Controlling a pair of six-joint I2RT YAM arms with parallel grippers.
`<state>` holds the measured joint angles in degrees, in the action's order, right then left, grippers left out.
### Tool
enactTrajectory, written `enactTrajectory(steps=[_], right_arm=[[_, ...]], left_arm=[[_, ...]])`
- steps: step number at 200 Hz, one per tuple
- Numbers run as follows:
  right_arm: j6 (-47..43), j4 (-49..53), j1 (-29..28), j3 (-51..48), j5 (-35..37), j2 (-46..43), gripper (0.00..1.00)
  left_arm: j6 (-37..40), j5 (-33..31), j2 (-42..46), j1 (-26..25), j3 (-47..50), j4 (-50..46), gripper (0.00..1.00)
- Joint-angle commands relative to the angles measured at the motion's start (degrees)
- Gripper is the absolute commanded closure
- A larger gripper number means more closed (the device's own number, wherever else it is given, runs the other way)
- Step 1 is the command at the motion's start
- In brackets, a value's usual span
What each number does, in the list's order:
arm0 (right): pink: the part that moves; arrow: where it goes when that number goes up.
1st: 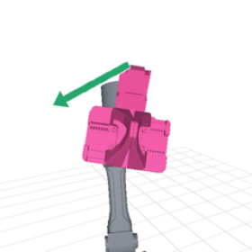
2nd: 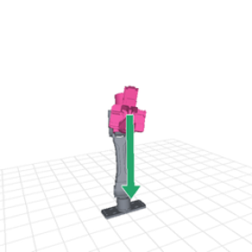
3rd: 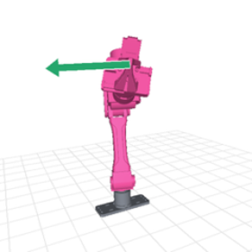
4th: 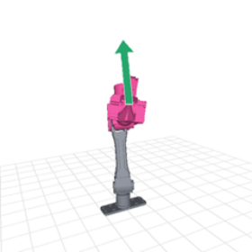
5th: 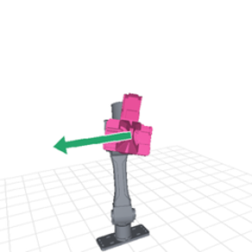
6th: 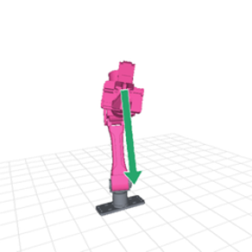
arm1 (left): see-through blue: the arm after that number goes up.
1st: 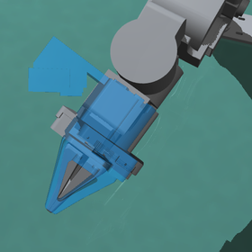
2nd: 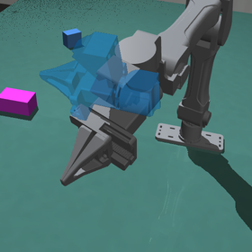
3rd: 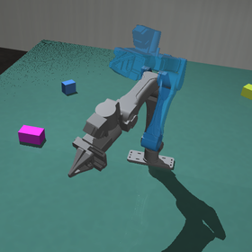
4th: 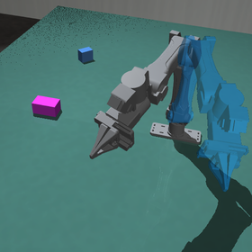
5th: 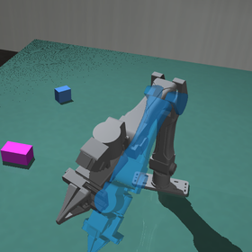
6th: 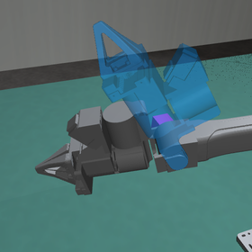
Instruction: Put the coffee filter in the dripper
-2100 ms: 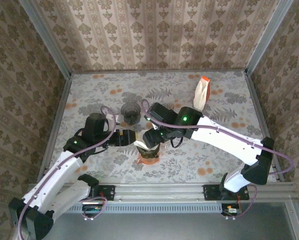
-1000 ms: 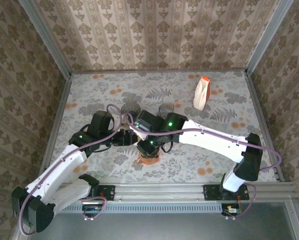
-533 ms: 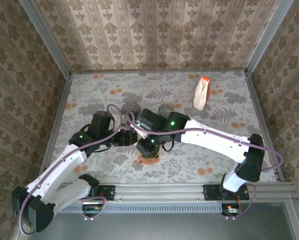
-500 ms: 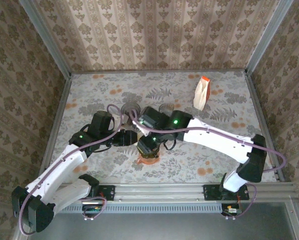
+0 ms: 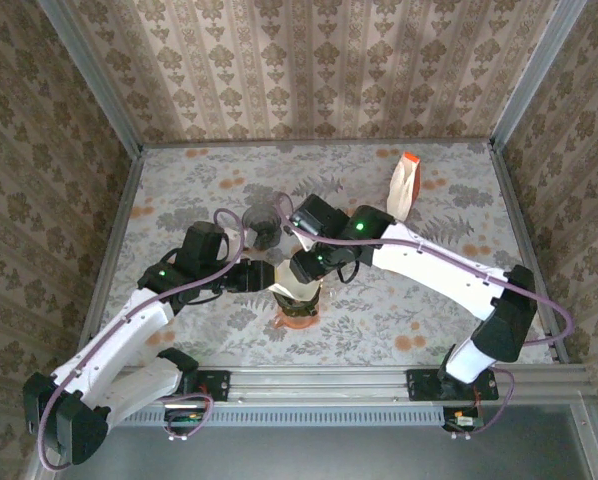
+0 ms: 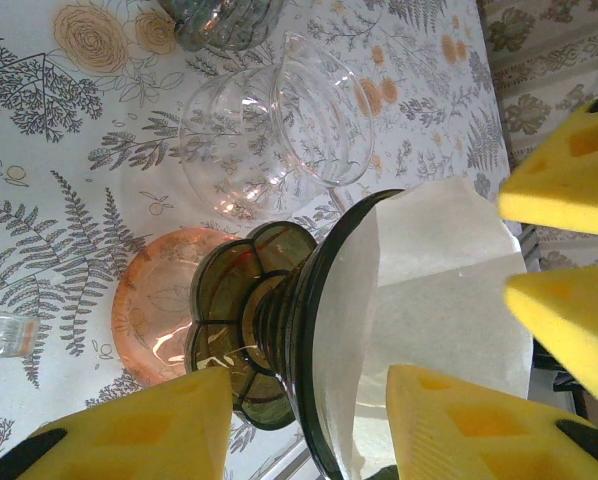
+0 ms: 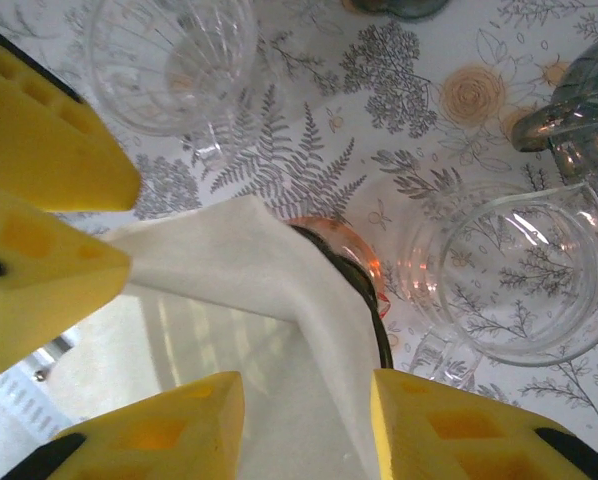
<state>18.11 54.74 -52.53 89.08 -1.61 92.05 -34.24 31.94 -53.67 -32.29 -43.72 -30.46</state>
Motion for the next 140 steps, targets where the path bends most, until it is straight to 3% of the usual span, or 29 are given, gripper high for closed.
enactTrajectory(steps=[1,52,70,103,140], right_arm=[[-0.9,2.5,-0.2,1.9,2.3,1.1,0.64],[-1.8,3.7,-1.4,3.0,4.5,1.8,0.78],[-1.6,4.1,-1.7,3.3,5.4,2.2,0.77],[-2.2,2.2,-3.8,3.7,8.4,0.4,0.62],[-0.6,-0.2,-4.5,1.7,3.5,0.0,0.67]], left_arm=[[1.2,0.6,0.2,-0.5,-0.6,0.2,0.54],[1.2,0.6,0.1,-0.5,-0.1,0.7,0.54],[1.2,0.6,0.1,-0.5,0.1,0.9,0.54],[0.9,0.7,0.1,-0.5,0.6,1.4,0.54],[0.8,0.8,0.3,-0.5,1.1,1.8,0.55]])
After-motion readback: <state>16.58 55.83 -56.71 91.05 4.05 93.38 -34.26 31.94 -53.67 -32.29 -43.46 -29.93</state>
